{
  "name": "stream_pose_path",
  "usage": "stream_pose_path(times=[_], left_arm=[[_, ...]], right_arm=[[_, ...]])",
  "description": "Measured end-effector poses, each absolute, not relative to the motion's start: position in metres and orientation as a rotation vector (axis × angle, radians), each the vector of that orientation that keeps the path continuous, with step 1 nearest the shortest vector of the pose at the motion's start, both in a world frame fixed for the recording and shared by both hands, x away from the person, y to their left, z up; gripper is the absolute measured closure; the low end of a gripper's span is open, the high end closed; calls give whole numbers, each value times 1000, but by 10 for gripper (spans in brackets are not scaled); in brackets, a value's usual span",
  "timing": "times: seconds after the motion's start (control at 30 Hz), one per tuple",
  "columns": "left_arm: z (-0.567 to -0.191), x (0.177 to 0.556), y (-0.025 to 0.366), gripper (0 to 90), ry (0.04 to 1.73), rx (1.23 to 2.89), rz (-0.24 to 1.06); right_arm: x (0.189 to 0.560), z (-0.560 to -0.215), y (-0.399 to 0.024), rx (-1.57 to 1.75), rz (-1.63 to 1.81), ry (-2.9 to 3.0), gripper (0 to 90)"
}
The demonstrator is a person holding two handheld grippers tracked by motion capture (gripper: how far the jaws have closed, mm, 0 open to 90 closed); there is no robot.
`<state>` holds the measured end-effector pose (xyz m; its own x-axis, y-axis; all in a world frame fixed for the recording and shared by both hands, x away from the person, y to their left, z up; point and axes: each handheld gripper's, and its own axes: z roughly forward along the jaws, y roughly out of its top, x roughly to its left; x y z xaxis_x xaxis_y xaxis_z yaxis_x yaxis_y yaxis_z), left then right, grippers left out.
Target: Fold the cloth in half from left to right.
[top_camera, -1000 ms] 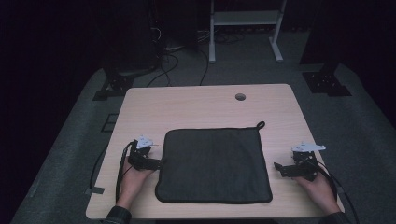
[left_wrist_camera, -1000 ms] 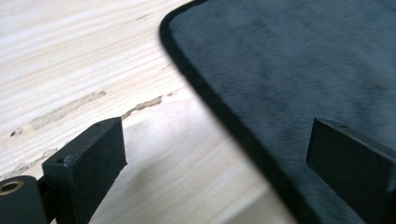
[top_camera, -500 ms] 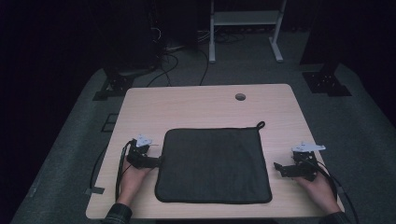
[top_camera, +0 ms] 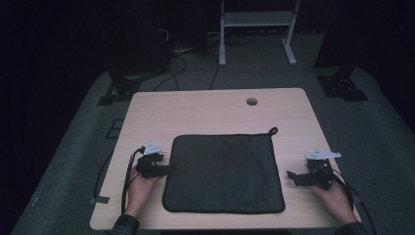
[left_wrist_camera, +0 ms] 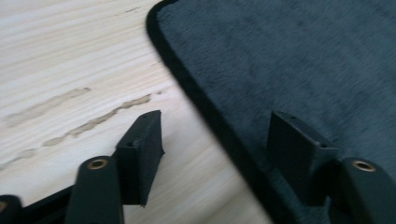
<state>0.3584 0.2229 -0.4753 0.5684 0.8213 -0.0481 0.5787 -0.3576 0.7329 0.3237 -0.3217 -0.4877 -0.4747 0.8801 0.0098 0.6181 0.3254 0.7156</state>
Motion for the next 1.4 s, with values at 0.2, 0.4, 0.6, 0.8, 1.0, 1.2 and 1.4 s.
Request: stream_pose_path(times=[0.2, 0.4, 0.6, 0.8, 1.0, 1.2, 1.4], left_arm=[[-476, 356, 216, 365, 1096, 2106, 477], [-475, 351, 214, 536, 1082, 2097, 475], [-474, 350, 212, 710, 1087, 2091, 443], [-475, 352, 215, 808, 1100, 2062, 393], [-477, 354, 221, 821, 1116, 2010, 325], [-472, 354, 228, 822, 1123, 1996, 334], [-468, 354, 246, 823, 1169, 1962, 356]], right_arm=[[324, -488, -322, 1328, 941, 2215, 19], [324, -488, -322, 1328, 941, 2215, 19], [324, -488, -322, 1327, 942, 2215, 19], [324, -488, -322, 1327, 942, 2215, 19], [324, -488, -322, 1329, 941, 2215, 19], [324, -488, -322, 1329, 941, 2215, 19], [323, -488, -322, 1322, 942, 2218, 19]])
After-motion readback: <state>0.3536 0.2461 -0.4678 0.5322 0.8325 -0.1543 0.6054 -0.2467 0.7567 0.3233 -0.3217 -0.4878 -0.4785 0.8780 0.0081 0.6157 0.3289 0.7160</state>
